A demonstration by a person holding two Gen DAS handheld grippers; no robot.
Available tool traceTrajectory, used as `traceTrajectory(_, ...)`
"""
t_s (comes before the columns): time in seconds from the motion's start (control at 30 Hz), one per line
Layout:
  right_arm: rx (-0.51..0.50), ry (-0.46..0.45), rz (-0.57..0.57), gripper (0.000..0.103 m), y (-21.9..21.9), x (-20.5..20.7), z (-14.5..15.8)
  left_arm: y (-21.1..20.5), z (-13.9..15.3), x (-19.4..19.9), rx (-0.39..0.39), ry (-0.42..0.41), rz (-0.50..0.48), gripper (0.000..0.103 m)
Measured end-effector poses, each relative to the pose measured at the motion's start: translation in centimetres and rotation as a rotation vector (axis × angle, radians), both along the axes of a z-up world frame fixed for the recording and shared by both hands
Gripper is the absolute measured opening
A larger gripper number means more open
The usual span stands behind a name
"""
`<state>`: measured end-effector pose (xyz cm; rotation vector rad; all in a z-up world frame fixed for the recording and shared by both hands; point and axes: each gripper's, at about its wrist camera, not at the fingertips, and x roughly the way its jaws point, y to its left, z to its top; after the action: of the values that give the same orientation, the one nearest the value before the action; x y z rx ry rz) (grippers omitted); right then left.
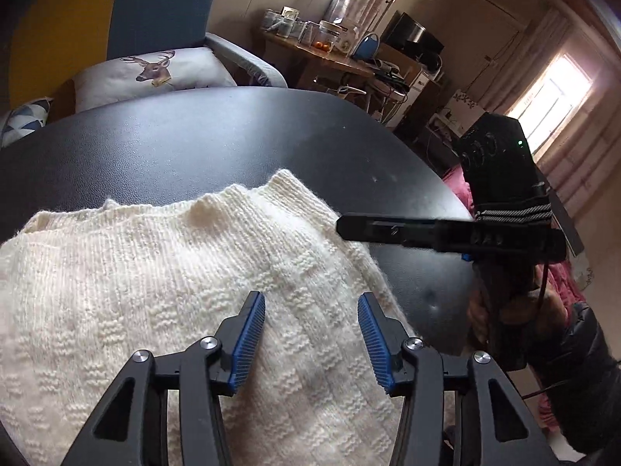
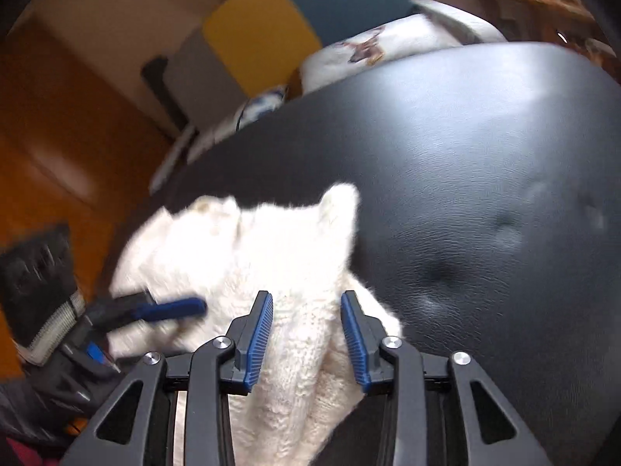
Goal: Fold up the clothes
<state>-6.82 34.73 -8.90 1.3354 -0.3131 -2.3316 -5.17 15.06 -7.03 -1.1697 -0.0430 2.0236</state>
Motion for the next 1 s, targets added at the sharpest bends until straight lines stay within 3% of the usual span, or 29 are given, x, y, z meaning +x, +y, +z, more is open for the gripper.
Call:
traceTrajectory(0.03,0.121,0.034,0.040,0.022,-1.3,0.5,0.4,-0.3,-0.1,-0.2,0.000,0.010,0.010,0.051)
traceTrajectory(0.1,0.429,0.118,0.120,0.020,-4.3,2.5,0.6,-0.3,-0.4,-0.8,-0.011,0.022,0.034,0.051)
traceTrajectory(0.13,0.492,0.123,0.126,0.020,-4.5,3.2,-0.1,-0.2,-1.0,-1.2,-0.020,0.001,0.041,0.051)
traceTrajectory(0.2,0.395,0.093,0.067,0.020,-2.4,3.2,-0.9,0.1,-2.4,-1.7,-0.027,-0.063,0.034,0.052)
traceTrajectory(0.27,0.276,0.049,0.002,0.022,0.0,2.9,-1.0,0.5,-3.0,-1.4,-0.025,-0.049,0.032,0.052)
traceTrajectory(0.33,0.232,0.049,-0.021,0.023,0.7,3.1,-1.2,0.5,-3.1,-1.3,0.000,-0.068,0.049,0.052)
traceTrajectory(0.5,0.226,0.079,-0.046,0.026,0.6,3.6,-0.9,-1.0,-2.8,-1.6,0.089,-0.131,0.092,0.054)
traceTrajectory(0.6,0.223,0.079,-0.075,0.027,0.5,3.7,-0.2,-2.9,-1.4,-0.4,0.115,-0.108,0.140,0.054)
traceTrajectory(0.73,0.214,0.198,-0.142,0.027,-0.1,5.2,3.7,-9.4,0.5,1.8,0.138,-0.039,0.249,0.060)
traceTrajectory(0.8,0.154,0.242,-0.118,0.034,-1.1,5.4,5.5,-14.4,0.9,3.2,0.139,-0.002,0.332,0.063)
traceTrajectory(1.0,0.029,0.183,0.103,0.035,-10.0,3.8,6.8,-29.3,-0.3,5.4,0.062,0.098,0.588,0.071)
